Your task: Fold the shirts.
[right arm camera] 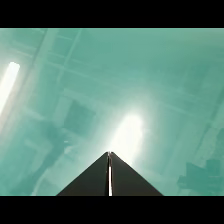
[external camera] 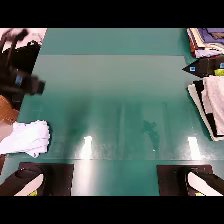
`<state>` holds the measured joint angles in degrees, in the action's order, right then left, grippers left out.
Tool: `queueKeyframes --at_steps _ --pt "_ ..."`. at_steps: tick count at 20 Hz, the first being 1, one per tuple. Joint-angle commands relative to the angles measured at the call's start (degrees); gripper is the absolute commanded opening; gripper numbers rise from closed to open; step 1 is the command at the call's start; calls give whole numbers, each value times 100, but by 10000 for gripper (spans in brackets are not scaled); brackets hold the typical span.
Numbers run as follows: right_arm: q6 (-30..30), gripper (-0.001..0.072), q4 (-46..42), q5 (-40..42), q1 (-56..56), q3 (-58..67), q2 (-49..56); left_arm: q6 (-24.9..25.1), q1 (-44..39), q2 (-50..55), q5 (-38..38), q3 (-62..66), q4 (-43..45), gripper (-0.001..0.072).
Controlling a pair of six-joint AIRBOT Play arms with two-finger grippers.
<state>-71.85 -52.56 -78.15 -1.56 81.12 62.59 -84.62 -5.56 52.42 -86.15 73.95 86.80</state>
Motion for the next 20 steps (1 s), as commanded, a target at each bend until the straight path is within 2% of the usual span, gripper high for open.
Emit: queueKeyframes --at_steps 1,2,7,10,12,14,16,20 --pt "-2 18 2 -4 -4 4 0 -98 643 -708 -345 -1453 748 312" --pt "-2 18 4 0 -4 -7 0 -160 774 -719 -284 -1805 800 567" --pt "-4 19 7 2 -4 -330 -2 -415 1143 -713 654 -3473 955 580" --pt "-4 19 7 22 -4 -522 2 -680 1143 -713 938 -4050 1056 579" --pt "-2 19 7 44 -4 -516 17 -713 1143 -713 970 -4203 1054 429" --pt "-2 18 9 81 -4 -516 17 -713 1143 -713 968 -4207 1054 200" --pt "-2 19 11 107 -4 -516 17 -713 1143 -713 968 -4207 1051 22" --pt "-2 19 11 125 -4 -514 13 -817 1141 -715 901 -3932 1025 22"
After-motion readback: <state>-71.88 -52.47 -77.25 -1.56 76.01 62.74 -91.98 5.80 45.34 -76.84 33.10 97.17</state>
